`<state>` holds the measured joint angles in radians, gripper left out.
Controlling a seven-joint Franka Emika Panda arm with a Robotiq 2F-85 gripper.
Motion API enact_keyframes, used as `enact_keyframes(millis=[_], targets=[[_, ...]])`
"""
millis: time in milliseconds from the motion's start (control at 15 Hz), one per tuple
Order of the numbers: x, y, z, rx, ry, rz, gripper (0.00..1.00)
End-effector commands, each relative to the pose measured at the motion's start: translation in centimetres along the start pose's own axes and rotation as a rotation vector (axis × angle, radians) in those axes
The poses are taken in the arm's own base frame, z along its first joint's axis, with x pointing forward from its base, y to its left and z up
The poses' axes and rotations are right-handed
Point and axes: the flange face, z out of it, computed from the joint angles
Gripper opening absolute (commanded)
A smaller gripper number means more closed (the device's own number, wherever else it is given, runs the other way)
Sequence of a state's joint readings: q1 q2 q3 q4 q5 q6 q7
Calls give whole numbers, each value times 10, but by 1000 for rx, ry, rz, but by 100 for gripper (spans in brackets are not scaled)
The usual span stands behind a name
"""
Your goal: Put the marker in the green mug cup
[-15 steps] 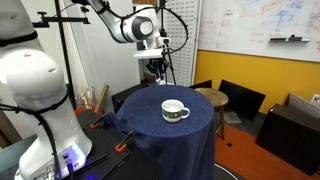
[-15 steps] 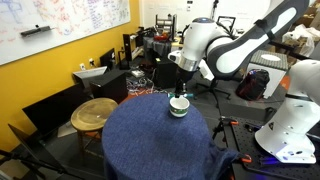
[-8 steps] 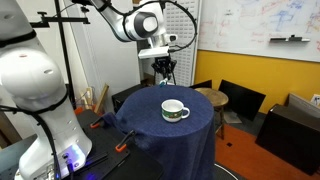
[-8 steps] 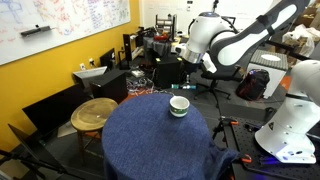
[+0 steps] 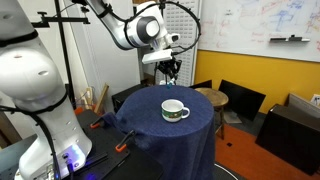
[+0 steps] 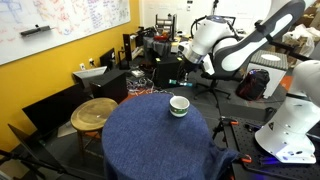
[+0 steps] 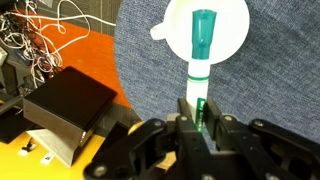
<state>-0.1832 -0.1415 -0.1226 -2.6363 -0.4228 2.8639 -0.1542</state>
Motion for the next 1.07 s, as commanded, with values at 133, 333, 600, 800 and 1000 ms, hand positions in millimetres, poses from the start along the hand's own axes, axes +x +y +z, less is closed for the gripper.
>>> enact_keyframes(millis=[133, 333, 600, 800, 1000], targets=[[-7, 8, 4, -77, 96, 76, 5], [-10, 10, 1, -109, 126, 114, 5], [-11, 1, 2, -146, 136, 136, 5], [-9, -12, 5, -160, 149, 142, 5], [-9, -21, 6, -162, 180, 137, 5]])
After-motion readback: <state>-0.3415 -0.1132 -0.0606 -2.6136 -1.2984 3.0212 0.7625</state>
